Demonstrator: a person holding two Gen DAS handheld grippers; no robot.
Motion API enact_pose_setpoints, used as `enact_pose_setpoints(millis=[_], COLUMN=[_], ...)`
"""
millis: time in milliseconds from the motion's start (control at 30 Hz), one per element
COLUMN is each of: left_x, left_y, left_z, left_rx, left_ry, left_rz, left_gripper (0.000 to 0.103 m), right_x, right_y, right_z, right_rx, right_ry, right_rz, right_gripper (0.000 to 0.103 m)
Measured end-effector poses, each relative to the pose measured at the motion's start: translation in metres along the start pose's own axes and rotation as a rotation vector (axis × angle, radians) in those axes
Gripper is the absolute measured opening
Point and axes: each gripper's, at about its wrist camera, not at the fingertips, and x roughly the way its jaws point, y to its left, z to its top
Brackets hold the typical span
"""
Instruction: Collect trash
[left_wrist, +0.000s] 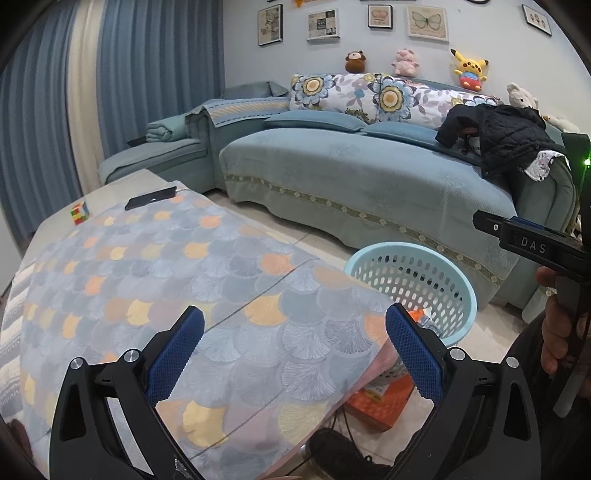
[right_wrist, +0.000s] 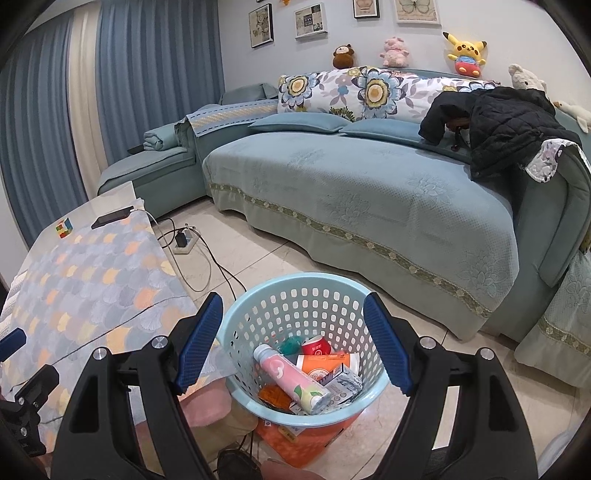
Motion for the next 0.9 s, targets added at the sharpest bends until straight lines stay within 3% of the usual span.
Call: enact_pose_setpoints(millis=[900], left_x=[-0.0015], left_y=[0.0003], left_z=[0.0005], left_rx=[0.003], left_ry=[0.002], left_rz=[0.001], left_gripper=[0.095], right_x=[0.0059], right_y=[0.0020], right_z=[-0.0016], right_rx=[-0.006], right_ry=[0.012], right_rz=[0.006], right_gripper=[0.074])
